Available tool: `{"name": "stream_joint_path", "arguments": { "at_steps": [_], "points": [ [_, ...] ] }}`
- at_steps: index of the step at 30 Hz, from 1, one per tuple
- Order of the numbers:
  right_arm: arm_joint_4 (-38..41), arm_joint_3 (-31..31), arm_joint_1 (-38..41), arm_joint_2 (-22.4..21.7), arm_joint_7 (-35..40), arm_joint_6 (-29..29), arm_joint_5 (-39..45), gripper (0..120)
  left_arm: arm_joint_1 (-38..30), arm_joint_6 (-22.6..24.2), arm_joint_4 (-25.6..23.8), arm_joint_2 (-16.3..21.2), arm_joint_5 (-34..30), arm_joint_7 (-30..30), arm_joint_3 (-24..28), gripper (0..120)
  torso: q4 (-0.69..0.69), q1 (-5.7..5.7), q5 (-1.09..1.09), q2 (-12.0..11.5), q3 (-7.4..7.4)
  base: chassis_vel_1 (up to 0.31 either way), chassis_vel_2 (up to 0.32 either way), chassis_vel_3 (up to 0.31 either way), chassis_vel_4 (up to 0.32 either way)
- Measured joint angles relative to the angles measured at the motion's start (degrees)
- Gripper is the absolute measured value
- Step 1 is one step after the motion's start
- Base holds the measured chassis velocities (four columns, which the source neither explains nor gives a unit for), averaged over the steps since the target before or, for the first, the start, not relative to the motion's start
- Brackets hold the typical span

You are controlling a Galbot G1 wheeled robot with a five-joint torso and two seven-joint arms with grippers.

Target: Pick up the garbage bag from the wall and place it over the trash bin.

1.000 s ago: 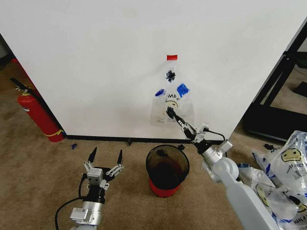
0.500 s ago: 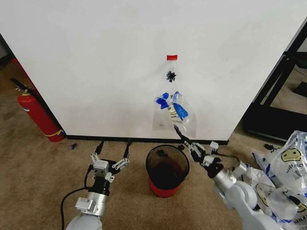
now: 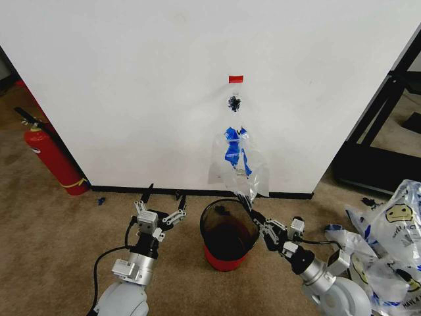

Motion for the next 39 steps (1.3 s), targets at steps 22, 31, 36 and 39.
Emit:
{"name": "stream_joint_path", "arguments": {
  "at_steps": [22,31,36,39],
  "points": [
    [0.97,2.18,-4.59,-1.33,-0.81,4.95,-6.86,0,-0.29,-0.31,-0.5,0.13,-0.43,0.05,1.7,100,0.01,0.0,0.0,0.0,0.0,0.0,0.0,0.0,0.0],
    [1.62,0.91,-0.83,-2.42,10.8,4.75,-1.89,0,-15.03,14.94,-9.93,8.07,-23.83,-2.42,12.08,100,0.01,0.0,0.0,0.0,0.0,0.0,0.0,0.0,0.0],
    [1.56,1.07,0.45,-2.68,13.59,4.83,-1.03,0,-31.25,21.94,-10.35,10.78,-40.27,-5.58,16.51,100,0.0,0.01,0.0,0.0,0.01,0.0,0.0,0.0,0.0],
    [1.27,1.31,0.43,-2.84,13.58,4.97,-1.07,0,-36.71,24.35,-9.0,10.41,-45.65,-6.95,17.56,100,0.0,0.01,0.01,0.0,0.01,0.0,0.0,0.0,0.0]
  ]
}}
